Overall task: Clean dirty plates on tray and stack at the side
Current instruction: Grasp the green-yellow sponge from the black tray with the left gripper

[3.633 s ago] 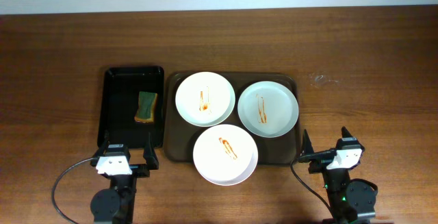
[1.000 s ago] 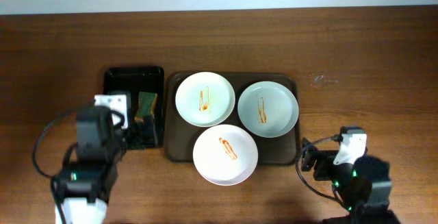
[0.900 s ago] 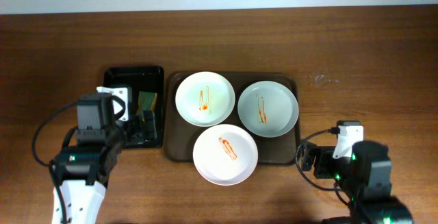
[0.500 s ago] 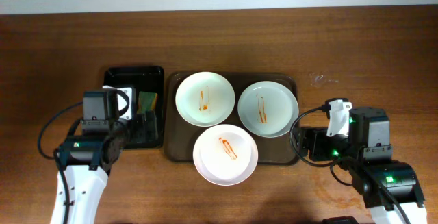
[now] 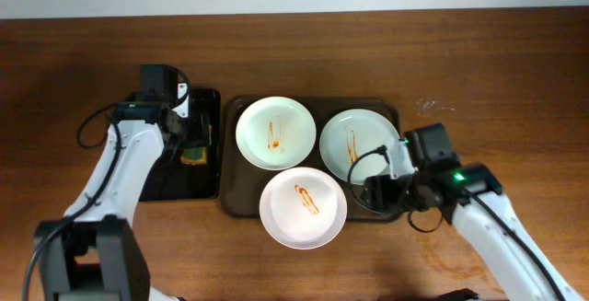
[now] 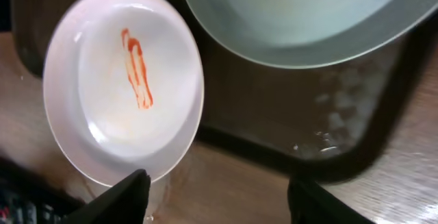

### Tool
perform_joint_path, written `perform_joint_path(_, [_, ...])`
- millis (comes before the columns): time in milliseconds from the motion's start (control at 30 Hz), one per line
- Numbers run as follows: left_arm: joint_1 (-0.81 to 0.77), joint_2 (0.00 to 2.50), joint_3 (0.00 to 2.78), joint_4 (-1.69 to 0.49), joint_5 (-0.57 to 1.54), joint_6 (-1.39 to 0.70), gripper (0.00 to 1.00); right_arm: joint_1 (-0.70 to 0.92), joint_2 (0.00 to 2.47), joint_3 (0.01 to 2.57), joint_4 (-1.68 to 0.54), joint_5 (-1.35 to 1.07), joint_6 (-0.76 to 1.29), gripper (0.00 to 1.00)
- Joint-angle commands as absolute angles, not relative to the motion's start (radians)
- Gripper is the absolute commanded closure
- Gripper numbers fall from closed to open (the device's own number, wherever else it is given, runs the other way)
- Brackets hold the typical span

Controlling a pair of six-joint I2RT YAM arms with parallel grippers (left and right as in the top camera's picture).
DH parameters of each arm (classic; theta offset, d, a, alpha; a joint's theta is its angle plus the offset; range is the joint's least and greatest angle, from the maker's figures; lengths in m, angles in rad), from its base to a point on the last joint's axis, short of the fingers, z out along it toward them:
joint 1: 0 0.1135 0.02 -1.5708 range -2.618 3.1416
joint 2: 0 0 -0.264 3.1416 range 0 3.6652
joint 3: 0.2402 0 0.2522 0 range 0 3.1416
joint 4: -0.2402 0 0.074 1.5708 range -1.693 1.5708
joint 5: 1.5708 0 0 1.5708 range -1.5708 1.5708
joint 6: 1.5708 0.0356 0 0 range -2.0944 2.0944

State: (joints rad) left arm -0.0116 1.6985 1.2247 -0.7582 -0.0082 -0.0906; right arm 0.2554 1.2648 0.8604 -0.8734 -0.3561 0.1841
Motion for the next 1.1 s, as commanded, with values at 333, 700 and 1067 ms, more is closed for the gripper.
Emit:
perform_joint_path(333, [-0.007, 1.854, 1.229, -0.714, -0.026, -0.089, 0.29, 0.353, 1.613, 0.876, -0.709, -0.434, 0.245, 0.70])
perform_joint_path(700, [-0.007, 1.915, 1.229, -0.632, -0.023, -0.089, 0.76, 0.353, 1.613, 0.876, -0.699, -0.434, 0.245, 0.71])
perform_joint_path(1067, [-0.008, 1.915, 1.223, -0.630, -0.022, -0.089, 1.00, 0.353, 1.613, 0.875, -0.719, -0.434, 0.245, 0.71])
